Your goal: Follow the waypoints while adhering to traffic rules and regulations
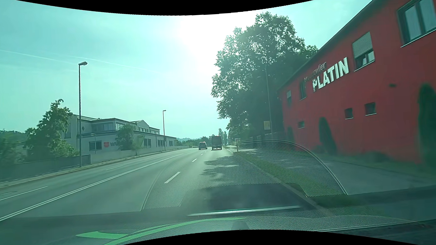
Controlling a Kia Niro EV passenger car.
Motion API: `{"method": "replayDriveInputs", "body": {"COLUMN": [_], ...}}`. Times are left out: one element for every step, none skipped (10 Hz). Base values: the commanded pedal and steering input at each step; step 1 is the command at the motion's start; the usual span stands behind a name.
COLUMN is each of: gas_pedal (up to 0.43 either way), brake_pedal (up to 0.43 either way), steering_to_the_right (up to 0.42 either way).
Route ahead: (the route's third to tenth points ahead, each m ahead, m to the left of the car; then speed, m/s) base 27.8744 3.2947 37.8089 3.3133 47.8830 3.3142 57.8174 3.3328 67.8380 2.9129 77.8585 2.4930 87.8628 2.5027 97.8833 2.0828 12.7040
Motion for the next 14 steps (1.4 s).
{"method": "replayDriveInputs", "body": {"gas_pedal": [0.157, 0.157, 0.157, 0.157, 0.157, 0.157, 0.157, 0.157, 0.157, 0.157, 0.157, 0.157, 0.157, 0.157], "brake_pedal": [0.000, 0.000, 0.000, 0.000, 0.000, 0.000, 0.000, 0.000, 0.000, 0.000, 0.000, 0.000, 0.000, 0.000], "steering_to_the_right": [-0.003, -0.003, -0.003, -0.003, -0.003, -0.003, -0.003, -0.003, -0.003, -0.003, -0.003, -0.002, -0.002, -0.002]}}
